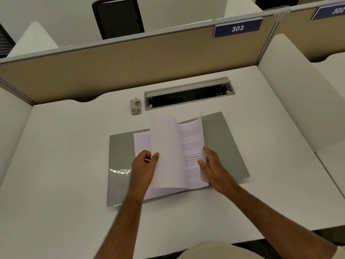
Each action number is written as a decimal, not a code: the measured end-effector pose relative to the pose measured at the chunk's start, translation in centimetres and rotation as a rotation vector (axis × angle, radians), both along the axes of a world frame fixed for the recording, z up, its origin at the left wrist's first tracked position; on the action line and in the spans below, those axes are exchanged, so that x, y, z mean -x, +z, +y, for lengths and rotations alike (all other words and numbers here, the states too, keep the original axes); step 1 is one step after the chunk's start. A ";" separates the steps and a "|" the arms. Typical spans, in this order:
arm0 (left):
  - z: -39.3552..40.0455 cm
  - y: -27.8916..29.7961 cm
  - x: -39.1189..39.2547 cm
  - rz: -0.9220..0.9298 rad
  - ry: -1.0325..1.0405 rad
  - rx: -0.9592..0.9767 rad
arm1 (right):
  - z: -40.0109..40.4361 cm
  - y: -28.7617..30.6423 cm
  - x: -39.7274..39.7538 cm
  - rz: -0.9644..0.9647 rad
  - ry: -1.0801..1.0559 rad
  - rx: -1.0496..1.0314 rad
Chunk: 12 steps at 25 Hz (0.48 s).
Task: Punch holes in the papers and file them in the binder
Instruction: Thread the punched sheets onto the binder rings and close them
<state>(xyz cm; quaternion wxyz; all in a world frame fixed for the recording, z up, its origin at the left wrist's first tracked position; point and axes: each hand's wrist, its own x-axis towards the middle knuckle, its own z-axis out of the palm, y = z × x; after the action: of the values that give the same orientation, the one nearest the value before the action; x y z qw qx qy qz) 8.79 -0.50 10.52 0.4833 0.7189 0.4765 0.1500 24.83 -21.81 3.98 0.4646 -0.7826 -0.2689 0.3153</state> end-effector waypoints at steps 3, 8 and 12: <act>1.3 -0.7 1.9 0.012 0.057 -0.018 | 0.1 0.4 0.3 0.005 -0.005 -0.008; 2.5 -2.8 4.1 0.083 0.113 0.028 | 0.0 0.8 0.6 -0.008 -0.003 -0.011; 3.3 -3.7 5.3 0.102 0.130 0.022 | -0.2 0.8 0.7 0.015 0.001 -0.026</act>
<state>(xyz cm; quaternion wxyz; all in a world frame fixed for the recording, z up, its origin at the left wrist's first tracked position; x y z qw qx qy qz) 3.44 2.77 6.83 0.4557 0.6879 0.5476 0.1391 24.13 -21.98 4.76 0.4767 -0.7740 -0.2697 0.3178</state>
